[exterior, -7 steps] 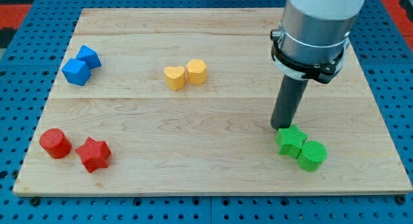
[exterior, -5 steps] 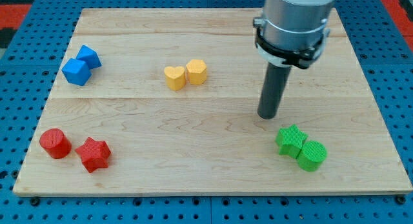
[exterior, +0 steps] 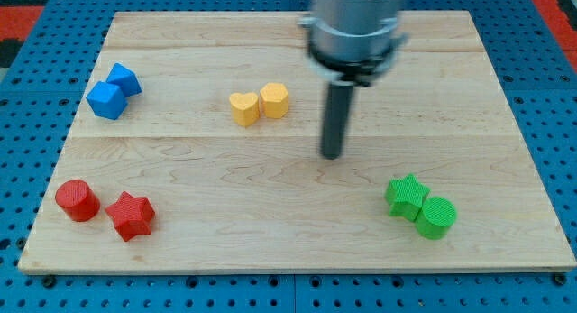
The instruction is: Move the red circle and the red star to the right
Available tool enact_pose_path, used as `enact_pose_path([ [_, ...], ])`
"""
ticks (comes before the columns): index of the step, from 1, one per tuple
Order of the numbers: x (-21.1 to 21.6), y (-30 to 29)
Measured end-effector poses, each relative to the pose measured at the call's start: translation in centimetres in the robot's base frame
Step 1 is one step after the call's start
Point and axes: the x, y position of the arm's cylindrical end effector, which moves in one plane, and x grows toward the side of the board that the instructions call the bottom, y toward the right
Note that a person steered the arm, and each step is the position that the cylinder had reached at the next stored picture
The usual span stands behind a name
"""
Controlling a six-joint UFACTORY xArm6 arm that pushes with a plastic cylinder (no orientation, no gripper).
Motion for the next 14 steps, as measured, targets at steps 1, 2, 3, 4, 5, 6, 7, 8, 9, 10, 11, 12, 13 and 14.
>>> enact_pose_path([
  [1, 1.0, -9.6],
  [2, 0.9, -17.9],
  [3, 0.9, -27.2],
  [4, 1.2, -31.5],
  [5, 2.8, -31.1],
  [6, 4.8, -30.1],
  [7, 4.9, -30.1],
  [8, 4.9, -30.1],
  [9, 4.9, -30.2],
  [10, 4.9, -30.5],
  [11, 4.9, -30.6],
  [12, 4.9, -30.7],
  [13, 4.9, -30.8],
  [14, 4.9, -31.0],
])
